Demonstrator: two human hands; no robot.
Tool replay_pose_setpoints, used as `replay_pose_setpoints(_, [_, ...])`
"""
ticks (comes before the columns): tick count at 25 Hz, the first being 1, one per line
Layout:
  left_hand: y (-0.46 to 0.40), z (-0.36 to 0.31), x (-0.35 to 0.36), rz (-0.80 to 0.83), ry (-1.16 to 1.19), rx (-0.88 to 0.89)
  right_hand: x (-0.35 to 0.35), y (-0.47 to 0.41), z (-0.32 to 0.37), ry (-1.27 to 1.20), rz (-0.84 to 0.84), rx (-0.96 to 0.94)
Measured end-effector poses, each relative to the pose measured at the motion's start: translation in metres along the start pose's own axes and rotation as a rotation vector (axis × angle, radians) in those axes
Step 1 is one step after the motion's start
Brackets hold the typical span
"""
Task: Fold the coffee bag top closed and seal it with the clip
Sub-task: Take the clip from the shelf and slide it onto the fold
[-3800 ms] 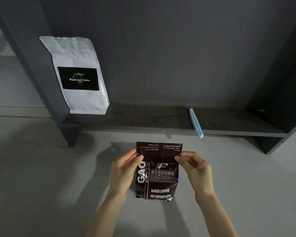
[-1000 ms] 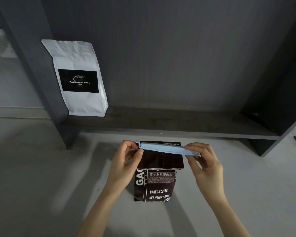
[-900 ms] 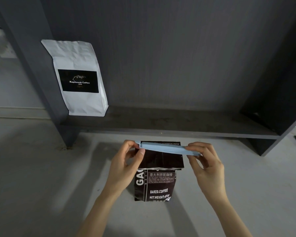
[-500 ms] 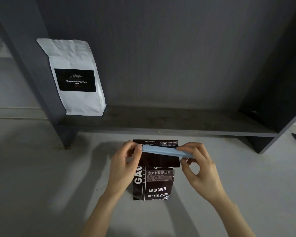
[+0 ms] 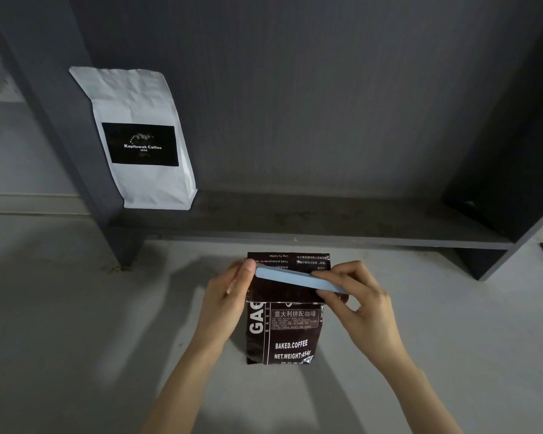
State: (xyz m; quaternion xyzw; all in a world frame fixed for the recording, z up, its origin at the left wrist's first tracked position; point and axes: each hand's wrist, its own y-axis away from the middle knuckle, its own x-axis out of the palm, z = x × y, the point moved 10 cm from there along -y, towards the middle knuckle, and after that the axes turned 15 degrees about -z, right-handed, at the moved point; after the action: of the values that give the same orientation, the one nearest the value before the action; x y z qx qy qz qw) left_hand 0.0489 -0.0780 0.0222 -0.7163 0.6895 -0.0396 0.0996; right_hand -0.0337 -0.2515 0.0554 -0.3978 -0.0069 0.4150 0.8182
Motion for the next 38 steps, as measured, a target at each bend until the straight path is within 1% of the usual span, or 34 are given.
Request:
replay_pose_setpoints(3, [0.003,0.01,0.001,0.005,0.122,-0.132,0.002,0.001,-0.002,-0.046,0.022,0.04])
replay_pose_setpoints(7, [0.001,0.02,0.003,0.017,0.168,-0.204,0.001,0.0,-0.002,-0.131,0.05,0.082])
replay_pose_setpoints(10, [0.001,0.016,0.003,0.007,0.104,-0.154,0.003,0.0,-0.002,-0.147,0.107,0.104])
replay_pose_setpoints(12, [0.0,0.013,0.001,-0.015,0.073,-0.116,0.003,0.004,-0.008,-0.182,0.149,0.167])
replay_pose_setpoints(15, [-0.001,0.013,0.002,-0.032,0.05,-0.12,-0.006,0.011,-0.017,-0.23,0.185,0.253])
replay_pose_setpoints(17, [-0.001,0.011,0.003,-0.032,0.049,-0.111,-0.01,0.017,-0.024,-0.313,0.217,0.343])
replay_pose_setpoints(19, [-0.001,0.008,0.004,-0.02,0.056,-0.088,-0.013,0.02,-0.027,-0.373,0.232,0.38])
replay_pose_setpoints(21, [0.0,0.008,0.005,0.014,0.066,-0.076,-0.017,0.018,-0.029,-0.396,0.191,0.388])
replay_pose_setpoints(25, [0.008,-0.002,0.01,0.164,0.109,-0.054,-0.032,0.01,-0.042,-0.482,0.02,0.494])
replay_pose_setpoints(29, [0.012,0.007,0.009,0.174,0.153,-0.121,-0.053,-0.002,-0.054,-0.471,-0.141,0.537])
replay_pose_setpoints(30, [0.012,0.009,0.008,0.168,0.159,-0.128,-0.055,-0.004,-0.057,-0.456,-0.158,0.556])
replay_pose_setpoints(33, [0.013,0.013,0.008,0.158,0.167,-0.148,-0.05,-0.008,-0.065,-0.358,-0.153,0.594])
replay_pose_setpoints(36, [0.014,0.016,0.009,0.164,0.169,-0.157,-0.032,-0.008,-0.059,-0.309,-0.085,0.608])
replay_pose_setpoints(38, [0.015,0.017,0.009,0.172,0.159,-0.162,-0.019,-0.008,-0.052,-0.281,-0.035,0.579])
